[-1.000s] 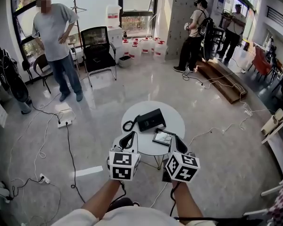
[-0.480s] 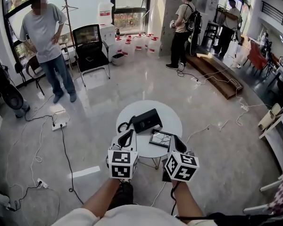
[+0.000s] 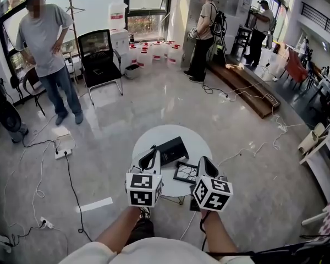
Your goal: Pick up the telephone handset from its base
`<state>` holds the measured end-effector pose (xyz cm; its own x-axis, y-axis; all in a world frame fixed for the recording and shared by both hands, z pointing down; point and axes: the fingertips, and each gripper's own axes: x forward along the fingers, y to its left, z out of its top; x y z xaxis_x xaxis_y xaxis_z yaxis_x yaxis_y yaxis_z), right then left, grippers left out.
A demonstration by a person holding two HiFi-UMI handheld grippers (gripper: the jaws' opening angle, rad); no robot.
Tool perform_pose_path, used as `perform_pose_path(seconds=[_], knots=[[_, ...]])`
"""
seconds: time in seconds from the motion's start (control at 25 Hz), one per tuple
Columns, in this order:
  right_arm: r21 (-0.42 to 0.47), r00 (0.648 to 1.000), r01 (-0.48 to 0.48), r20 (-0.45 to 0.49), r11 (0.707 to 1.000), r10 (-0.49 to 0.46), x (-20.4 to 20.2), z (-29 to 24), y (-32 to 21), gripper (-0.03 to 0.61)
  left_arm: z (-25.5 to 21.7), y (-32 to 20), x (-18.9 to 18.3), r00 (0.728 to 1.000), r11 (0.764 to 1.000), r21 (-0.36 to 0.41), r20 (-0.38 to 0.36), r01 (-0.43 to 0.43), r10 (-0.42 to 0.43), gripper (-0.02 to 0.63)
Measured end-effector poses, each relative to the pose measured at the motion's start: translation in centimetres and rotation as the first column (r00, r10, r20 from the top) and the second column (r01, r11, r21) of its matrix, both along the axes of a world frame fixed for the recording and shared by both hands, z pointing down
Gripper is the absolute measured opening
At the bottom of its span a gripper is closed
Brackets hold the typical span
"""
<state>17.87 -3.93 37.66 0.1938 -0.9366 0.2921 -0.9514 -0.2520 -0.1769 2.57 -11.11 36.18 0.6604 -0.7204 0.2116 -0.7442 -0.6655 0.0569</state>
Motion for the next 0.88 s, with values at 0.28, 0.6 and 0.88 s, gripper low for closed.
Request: perform_pose_path(seconds=[0.28, 0.6, 0.88], knots=[[-0.011, 1.0, -0.022, -0.002, 1.0, 0.022, 1.1, 0.5, -3.9, 0.023, 0.3, -4.5, 1.4, 1.0, 1.0, 0.005, 0.012, -0.024, 0.024, 0.017], [-0.001, 0.997, -0.076, -0.014, 0.997, 0.076, 3.5, -0.6, -9.0, 0.023, -0.6, -10.5, 4.1, 0.997, 0.997, 0.015, 0.009, -0.079, 0.079, 0.017], [-0.009, 0.991, -0.135, -0.017, 0.991, 0.134, 5.7, -0.2, -13.1, 0.023, -0.4, -15.5, 6.5, 0.992, 0.992, 0.016, 0.007, -0.128, 0.128, 0.017]])
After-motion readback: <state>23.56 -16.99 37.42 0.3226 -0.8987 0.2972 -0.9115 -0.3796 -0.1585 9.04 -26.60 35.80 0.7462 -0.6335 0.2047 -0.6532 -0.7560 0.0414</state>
